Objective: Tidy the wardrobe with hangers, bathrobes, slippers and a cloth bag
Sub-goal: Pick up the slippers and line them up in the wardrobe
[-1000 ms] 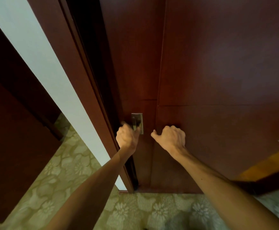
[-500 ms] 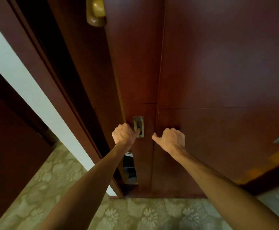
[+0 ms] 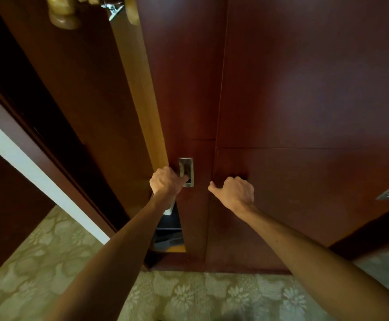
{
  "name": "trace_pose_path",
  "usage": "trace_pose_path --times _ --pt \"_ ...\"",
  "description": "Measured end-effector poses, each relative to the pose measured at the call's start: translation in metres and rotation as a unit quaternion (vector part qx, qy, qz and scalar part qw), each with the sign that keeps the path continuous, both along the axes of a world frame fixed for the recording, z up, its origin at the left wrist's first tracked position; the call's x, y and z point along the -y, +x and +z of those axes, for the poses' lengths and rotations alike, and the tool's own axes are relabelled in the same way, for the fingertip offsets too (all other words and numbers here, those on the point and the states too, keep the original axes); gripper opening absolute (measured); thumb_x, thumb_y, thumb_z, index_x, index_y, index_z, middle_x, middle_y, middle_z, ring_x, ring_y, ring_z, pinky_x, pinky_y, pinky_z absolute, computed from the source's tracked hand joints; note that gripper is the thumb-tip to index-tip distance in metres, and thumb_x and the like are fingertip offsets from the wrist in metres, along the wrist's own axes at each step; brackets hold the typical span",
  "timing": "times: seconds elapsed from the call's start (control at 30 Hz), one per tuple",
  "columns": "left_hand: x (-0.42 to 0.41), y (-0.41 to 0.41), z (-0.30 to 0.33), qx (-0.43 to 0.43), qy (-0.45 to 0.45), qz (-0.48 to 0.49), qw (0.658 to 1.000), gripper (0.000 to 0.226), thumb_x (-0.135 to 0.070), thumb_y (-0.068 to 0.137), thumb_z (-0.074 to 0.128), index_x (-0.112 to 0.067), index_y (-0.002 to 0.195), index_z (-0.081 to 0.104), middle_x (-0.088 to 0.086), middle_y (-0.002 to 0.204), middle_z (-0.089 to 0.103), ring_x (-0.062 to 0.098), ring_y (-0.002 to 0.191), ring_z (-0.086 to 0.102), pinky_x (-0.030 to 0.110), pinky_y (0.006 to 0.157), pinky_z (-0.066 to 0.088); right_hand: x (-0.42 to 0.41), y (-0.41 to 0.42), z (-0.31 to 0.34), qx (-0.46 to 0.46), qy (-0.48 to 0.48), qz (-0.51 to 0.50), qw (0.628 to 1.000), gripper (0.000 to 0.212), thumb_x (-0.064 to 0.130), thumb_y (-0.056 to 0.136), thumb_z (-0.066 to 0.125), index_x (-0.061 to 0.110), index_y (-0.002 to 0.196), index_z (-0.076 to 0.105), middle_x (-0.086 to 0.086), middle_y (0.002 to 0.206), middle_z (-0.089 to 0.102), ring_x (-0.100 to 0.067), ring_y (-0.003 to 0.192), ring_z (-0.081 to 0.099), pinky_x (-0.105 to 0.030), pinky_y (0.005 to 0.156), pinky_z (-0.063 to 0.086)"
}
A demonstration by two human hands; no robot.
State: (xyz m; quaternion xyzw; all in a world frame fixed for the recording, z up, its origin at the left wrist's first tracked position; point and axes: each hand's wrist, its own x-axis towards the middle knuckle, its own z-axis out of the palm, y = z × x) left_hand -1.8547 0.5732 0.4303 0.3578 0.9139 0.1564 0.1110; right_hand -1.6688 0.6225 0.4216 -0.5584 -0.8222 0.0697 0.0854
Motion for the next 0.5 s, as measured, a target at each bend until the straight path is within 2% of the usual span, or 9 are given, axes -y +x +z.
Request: trace_pose_path --times 0.27,0.4,0.5 --pt "-0.026 0.056 -0.002 -0.016 0.009 -0.020 1.000 0.044 -0.057 0.081 0.073 -0.013 0.090 0.070 0.002 0.083 0.068 0.020 0.075 0.067 0.033 0.070 0.060 -0.026 0.058 -0.005 0.009 0.012 -0.001 1.000 0.067 0.065 0.093 0.042 0.018 0.048 0.055 0.005 0.046 0.054 -0.012 0.045 0.052 -0.028 0.052 0.040" --pt "-0.036 0.088 -0.001 -0.018 0.014 -0.029 0.999 0.043 -0.057 0.085 0.070 -0.014 0.085 0.065 -0.001 0.073 0.056 0.018 0.069 0.056 0.030 0.061 0.047 -0.037 0.084 -0.009 0.010 0.012 -0.002 1.000 0.068 0.065 0.094 0.040 0.018 0.047 0.053 0.004 0.046 0.053 -0.013 0.046 0.052 -0.029 0.054 0.042" --pt "-0.044 0.109 0.000 -0.038 0.009 -0.034 0.999 0.044 -0.061 0.084 0.068 -0.018 0.079 0.060 -0.003 0.063 0.046 0.016 0.066 0.052 0.030 0.060 0.042 -0.044 0.101 -0.010 0.017 0.012 -0.008 1.000 0.068 0.064 0.093 0.039 0.017 0.046 0.054 0.003 0.045 0.054 -0.014 0.046 0.054 -0.030 0.055 0.046"
